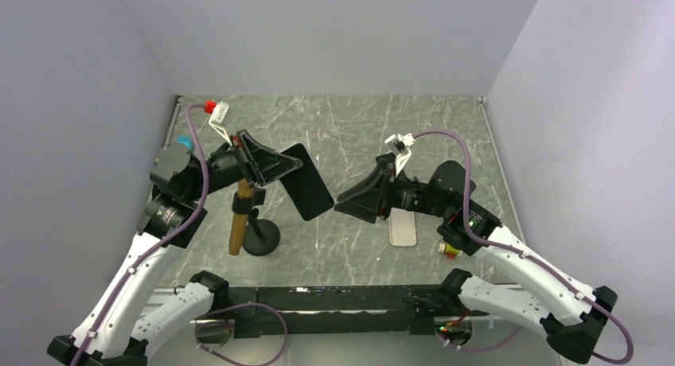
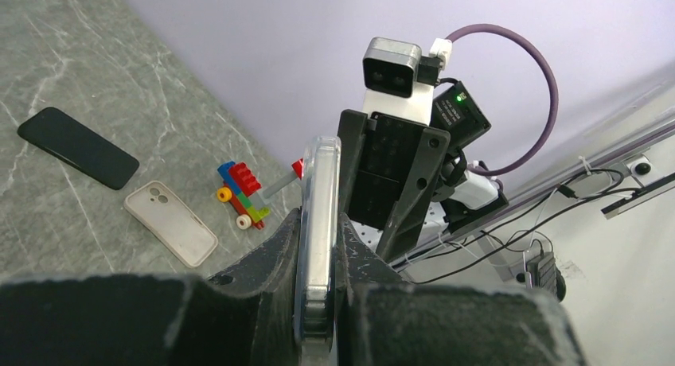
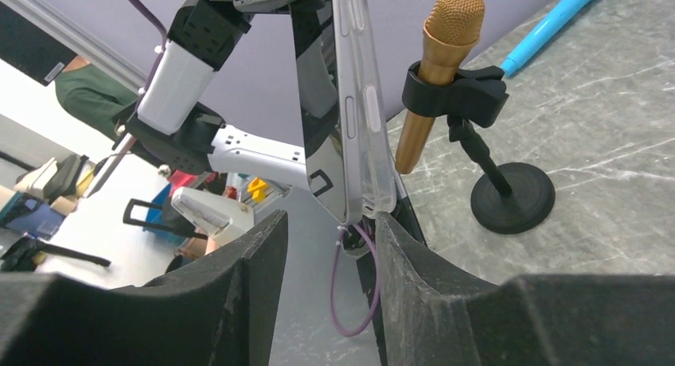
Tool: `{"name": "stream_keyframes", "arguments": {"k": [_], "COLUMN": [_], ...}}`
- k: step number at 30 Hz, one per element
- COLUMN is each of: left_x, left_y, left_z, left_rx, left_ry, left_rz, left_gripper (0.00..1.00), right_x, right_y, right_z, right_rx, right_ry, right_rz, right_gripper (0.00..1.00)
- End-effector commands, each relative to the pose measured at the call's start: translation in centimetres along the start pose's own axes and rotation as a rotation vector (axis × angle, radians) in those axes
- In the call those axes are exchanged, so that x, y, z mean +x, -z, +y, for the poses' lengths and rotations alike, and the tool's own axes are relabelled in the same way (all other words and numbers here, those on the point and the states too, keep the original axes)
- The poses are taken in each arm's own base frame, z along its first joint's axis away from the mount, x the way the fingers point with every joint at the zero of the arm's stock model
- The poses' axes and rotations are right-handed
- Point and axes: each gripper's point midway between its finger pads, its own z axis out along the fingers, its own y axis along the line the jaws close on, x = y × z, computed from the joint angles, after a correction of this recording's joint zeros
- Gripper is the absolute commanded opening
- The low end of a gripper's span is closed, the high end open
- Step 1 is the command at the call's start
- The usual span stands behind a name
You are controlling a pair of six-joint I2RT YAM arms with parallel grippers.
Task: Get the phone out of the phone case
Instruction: Remove the phone case from the phone.
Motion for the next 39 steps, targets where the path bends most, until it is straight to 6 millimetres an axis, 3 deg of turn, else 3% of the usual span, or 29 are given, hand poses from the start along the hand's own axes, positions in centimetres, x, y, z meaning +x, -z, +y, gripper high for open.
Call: {"name": "stream_keyframes", "arguments": {"k": [1,13,20,25,34,36,39], "left_x": [-2.5,-2.1,-1.2,-0.3,0.1,0.2,0.4], "left_y": [0.3,-0.2,-0.3,-0.3,0.1,0.0,-0.2], "left_z": [-2.8,-2.6,-2.2,-2.1,-2.2,-2.3,-2.9], "left_rx": [0.058,0.098,0.115,0.131,0.119,0.127,0.178], "left_ry": [-0.069,-0.026,-0.003,0.025,-0.022,-0.019,-0.026], "left_rz": [-0.081,-0.073,-0.036,-0.001,0.028,0.042,0.061], "left_gripper": [0.00,0.00,0.00,0.00,0.00,0.07,0.29], "right_x": [-1.2,-1.4,-3.1,-4.4,-4.2,-4.4,-4.8], "right_y": [-0.2,-1.9,-4.3,-5.9,-6.2,-5.9,-5.5], "right_z": [1.5,2.6,3.9,3.7,3.4,3.9,4.5], "right_rx": [-0.039,-0.135,-0.274,-0.283,-0.307,-0.328,-0.345], "right_ry": [0.024,0.003,-0.037,-0.028,-0.085,-0.092,-0.109], "right_rz": [-0.030,-0.030,-0.062,-0.084,-0.084,-0.092,-0.104], "right_gripper": [0.47,0.41,0.39,0.35,0.00,0.00,0.00]}}
